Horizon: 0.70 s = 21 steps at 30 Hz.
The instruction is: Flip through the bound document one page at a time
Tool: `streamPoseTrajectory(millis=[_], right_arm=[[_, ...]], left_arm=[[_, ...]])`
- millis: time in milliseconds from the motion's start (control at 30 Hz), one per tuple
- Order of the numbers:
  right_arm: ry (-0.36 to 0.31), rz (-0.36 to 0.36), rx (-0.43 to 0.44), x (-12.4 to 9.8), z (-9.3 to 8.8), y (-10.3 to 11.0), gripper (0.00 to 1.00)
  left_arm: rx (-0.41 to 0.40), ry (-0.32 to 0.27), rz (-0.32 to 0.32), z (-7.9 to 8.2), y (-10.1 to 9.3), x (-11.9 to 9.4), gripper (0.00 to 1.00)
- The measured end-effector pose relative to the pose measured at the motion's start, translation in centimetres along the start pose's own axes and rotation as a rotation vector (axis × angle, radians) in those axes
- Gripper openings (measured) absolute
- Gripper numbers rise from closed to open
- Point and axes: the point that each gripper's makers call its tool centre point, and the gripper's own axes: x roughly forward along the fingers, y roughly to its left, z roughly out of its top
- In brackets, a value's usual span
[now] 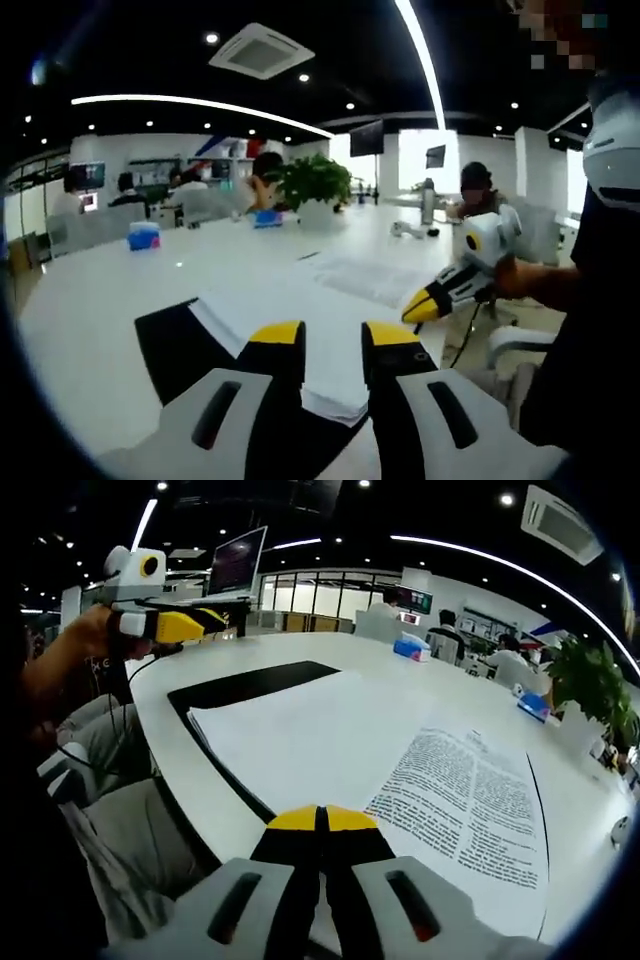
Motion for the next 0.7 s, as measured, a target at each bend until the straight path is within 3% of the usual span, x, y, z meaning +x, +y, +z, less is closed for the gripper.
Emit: streamPoseTrajectory(millis=[200,333,500,700], right_arm=[[-0.007,0.013,0.027,-0.1,-0.1,0.0,0.01],[-0.018,0.019,0.036,-0.1,-0.1,-0.1,0.01],[-0.039,0.031,0.07,-0.1,-0.1,-0.2,0.01],[-0.077,0.017,0.077,-0.2,-0.1,0.0,0.02]], left_arm=[[-0.009,-0.041,0.037,-0.3,-1.4,-1.3,0.28],[-0.058,-0.074,0.075,-1.2,-1.6,-1.8,0.28],[-0.079,-0.051,0.085,-2.6,-1.9,-1.8,0.27],[-0.045,-0.051,0.096,-1.7,-2.6,-1.4,0.27]])
